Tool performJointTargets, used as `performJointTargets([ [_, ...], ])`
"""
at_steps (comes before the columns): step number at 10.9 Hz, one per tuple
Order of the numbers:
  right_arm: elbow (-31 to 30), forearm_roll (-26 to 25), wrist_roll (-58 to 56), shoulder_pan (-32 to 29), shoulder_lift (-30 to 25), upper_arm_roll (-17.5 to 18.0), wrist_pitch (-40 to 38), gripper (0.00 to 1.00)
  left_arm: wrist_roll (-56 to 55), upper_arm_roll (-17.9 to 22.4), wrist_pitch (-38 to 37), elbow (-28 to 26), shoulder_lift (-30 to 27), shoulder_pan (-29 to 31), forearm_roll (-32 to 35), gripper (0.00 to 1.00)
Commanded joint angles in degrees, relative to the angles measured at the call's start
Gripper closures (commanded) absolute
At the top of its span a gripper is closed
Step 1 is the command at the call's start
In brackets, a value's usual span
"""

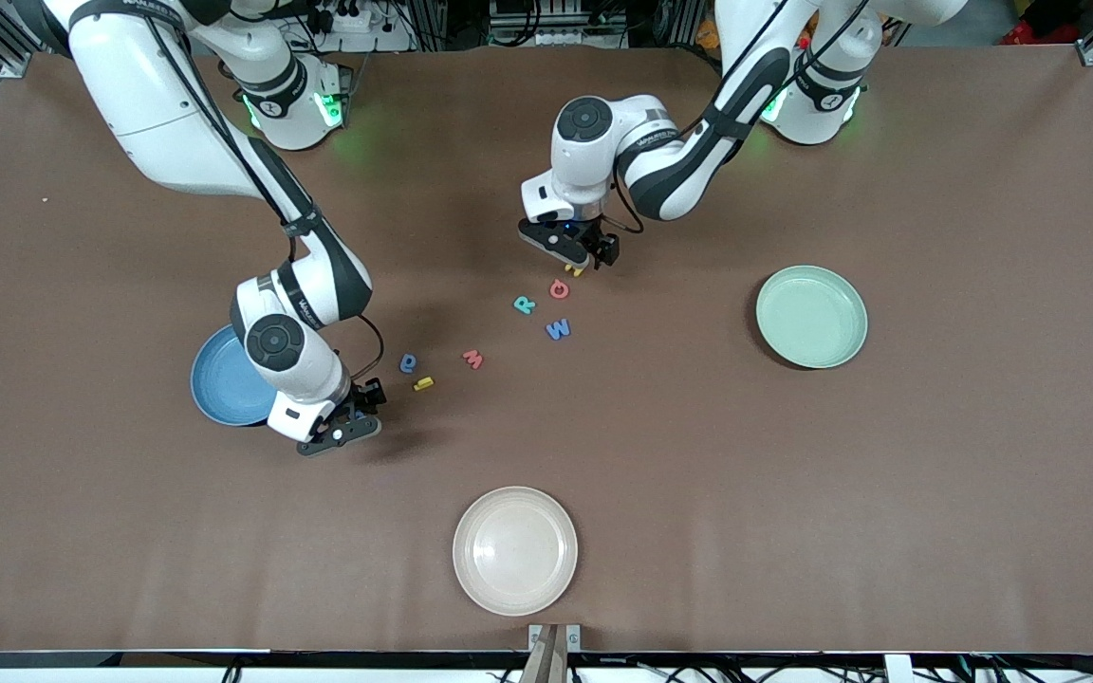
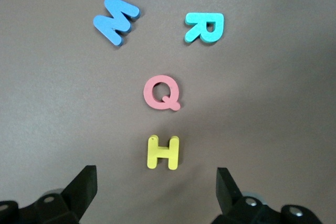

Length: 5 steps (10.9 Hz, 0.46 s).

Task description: Sort upper and lower case letters into plates

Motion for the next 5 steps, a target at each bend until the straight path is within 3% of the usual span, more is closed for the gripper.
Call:
performJointTargets([
  [1,-0.2,-0.5,0.3,-0.9,0.3,0.3,0.0,1.0,4.5,0.4,1.5,-0.3,0.8,0.0,1.3,0.0],
  [5,0.0,-0.5,0.3,-1.5,-0.8,0.3,-0.3,1.0,5.0,0.6,2.8,-0.3,3.2,-0.8,1.5,0.0],
])
